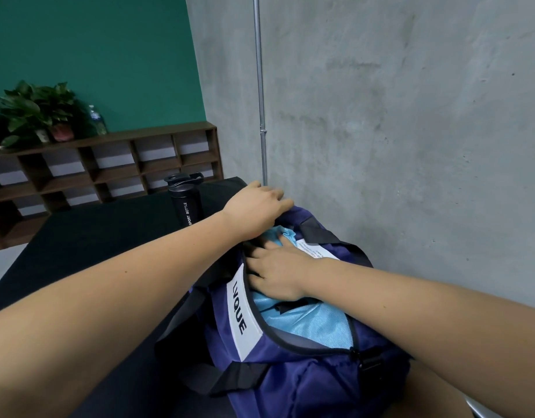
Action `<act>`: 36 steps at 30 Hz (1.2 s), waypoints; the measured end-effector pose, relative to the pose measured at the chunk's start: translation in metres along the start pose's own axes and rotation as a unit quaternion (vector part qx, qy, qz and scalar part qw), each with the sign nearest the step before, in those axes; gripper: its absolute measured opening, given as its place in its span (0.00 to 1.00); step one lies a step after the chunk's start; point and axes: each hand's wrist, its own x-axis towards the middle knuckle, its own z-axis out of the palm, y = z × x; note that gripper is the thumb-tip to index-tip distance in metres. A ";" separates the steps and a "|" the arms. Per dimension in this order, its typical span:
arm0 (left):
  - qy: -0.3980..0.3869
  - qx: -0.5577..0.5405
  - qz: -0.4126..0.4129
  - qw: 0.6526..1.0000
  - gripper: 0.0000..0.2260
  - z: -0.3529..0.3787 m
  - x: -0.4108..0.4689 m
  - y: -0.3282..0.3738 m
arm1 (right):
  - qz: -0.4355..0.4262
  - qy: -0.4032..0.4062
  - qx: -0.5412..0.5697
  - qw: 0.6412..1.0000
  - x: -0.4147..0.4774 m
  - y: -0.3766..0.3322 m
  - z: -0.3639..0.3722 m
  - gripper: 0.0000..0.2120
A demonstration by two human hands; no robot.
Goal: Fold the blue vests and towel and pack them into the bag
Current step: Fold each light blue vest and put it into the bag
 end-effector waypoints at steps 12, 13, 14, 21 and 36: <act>0.051 -0.157 -0.171 0.971 0.12 -0.024 -0.008 0.004 | 0.016 -0.032 -0.030 0.999 0.001 -0.006 -0.007 0.22; 0.046 -0.163 -0.170 0.971 0.11 -0.025 -0.013 0.001 | 0.007 -0.019 -0.019 1.000 0.000 -0.004 -0.006 0.23; 0.034 -0.165 -0.171 0.971 0.08 -0.026 -0.018 -0.001 | -0.004 -0.008 -0.015 1.000 -0.001 -0.003 -0.006 0.25; -0.087 -0.215 -0.213 0.949 0.12 -0.029 -0.053 -0.021 | -0.030 0.066 0.019 0.997 0.004 0.010 0.007 0.46; -0.106 -0.270 -0.240 0.926 0.11 -0.046 -0.085 -0.020 | 0.017 -0.002 0.010 1.000 0.013 0.032 -0.018 0.27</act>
